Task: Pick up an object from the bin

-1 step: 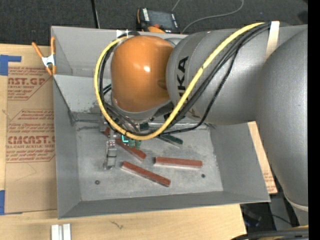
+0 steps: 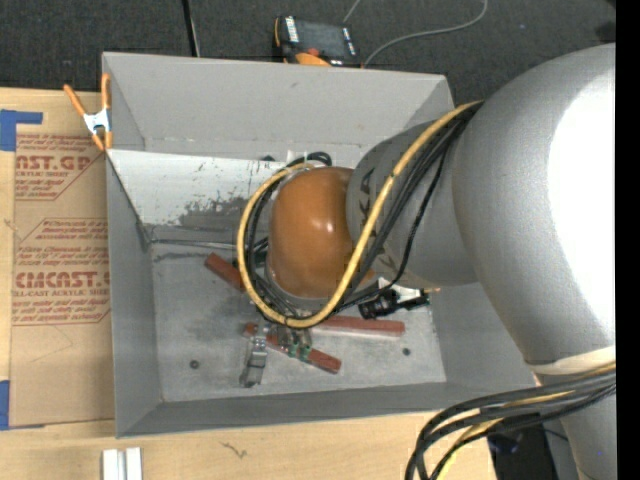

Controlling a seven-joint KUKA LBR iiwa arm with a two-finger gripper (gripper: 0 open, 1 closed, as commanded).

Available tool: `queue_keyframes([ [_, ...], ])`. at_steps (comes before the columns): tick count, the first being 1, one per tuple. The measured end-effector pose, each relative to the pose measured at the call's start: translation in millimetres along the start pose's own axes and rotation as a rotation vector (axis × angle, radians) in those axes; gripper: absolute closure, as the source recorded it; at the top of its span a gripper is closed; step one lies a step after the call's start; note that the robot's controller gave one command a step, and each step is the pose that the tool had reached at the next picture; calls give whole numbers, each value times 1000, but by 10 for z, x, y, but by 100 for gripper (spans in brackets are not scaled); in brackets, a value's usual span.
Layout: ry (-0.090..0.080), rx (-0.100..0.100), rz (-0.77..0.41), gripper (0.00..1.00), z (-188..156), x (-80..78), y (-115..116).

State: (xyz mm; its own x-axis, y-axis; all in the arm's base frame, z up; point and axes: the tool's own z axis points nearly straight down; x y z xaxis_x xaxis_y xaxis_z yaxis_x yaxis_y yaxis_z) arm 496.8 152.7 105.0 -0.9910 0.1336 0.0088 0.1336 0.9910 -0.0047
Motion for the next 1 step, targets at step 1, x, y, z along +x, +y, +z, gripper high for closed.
queue_keyframes([
  [1, -9, -4, -318, 0, 360, -305, 32],
])
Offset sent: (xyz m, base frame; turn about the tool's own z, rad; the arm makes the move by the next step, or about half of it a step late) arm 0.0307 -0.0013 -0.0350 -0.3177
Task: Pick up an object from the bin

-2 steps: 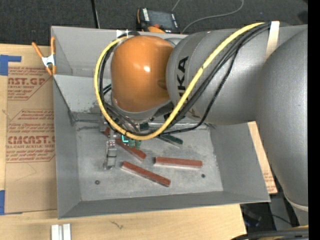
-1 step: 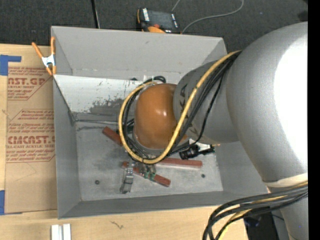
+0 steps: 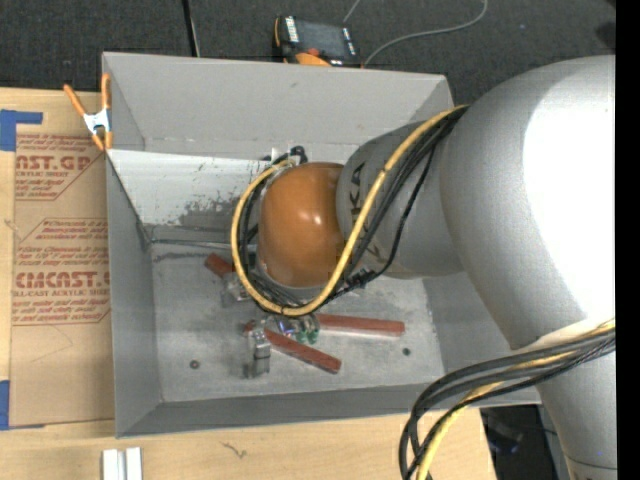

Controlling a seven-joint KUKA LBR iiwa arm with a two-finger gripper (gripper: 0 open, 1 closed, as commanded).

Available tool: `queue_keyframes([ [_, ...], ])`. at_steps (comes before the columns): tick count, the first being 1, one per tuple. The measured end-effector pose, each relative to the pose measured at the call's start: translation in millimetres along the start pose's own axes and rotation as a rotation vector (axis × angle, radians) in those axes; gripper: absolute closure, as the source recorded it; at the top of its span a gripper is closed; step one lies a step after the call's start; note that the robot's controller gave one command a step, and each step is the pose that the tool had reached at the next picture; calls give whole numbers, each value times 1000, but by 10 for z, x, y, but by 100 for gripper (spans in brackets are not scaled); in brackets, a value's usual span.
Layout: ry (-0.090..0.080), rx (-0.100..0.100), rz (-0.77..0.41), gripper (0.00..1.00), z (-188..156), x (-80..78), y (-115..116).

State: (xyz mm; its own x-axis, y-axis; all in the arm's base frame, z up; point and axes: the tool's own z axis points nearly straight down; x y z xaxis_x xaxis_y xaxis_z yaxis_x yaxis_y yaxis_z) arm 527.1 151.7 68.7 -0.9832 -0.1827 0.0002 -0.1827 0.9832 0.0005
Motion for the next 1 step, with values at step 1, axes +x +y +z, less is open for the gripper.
queue_keyframes([
  [1, 4, 1, -16, 0, -5, 367, -504],
])
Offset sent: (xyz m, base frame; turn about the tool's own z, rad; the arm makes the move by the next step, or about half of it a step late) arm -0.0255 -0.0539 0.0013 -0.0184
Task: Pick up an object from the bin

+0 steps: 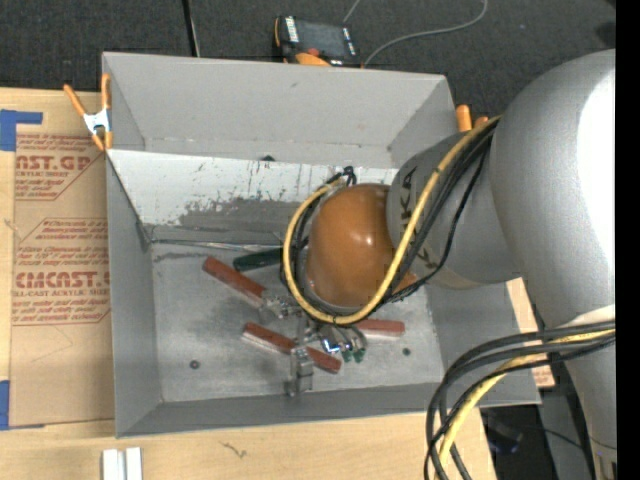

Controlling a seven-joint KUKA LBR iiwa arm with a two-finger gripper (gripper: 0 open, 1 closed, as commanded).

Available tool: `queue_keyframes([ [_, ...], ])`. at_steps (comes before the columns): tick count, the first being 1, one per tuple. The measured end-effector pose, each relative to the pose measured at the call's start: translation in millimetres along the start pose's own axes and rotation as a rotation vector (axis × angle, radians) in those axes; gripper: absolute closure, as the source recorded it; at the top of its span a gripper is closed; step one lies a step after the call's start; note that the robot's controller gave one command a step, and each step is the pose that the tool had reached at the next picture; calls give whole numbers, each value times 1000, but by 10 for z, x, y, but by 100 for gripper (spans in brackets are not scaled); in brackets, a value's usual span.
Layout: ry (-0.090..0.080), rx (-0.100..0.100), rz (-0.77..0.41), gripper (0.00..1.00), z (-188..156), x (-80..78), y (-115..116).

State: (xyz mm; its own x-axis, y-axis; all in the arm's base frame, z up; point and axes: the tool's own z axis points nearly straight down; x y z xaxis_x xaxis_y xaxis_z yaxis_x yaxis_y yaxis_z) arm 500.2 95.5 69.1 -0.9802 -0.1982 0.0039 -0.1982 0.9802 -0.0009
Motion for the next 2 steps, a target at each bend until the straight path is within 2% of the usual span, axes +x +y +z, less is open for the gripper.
queue_keyframes([
  [1, -3, -3, -2, 100, -5, -17, 27],
  [2, -4, -2, -16, 100, -1341, 29, -774],
])
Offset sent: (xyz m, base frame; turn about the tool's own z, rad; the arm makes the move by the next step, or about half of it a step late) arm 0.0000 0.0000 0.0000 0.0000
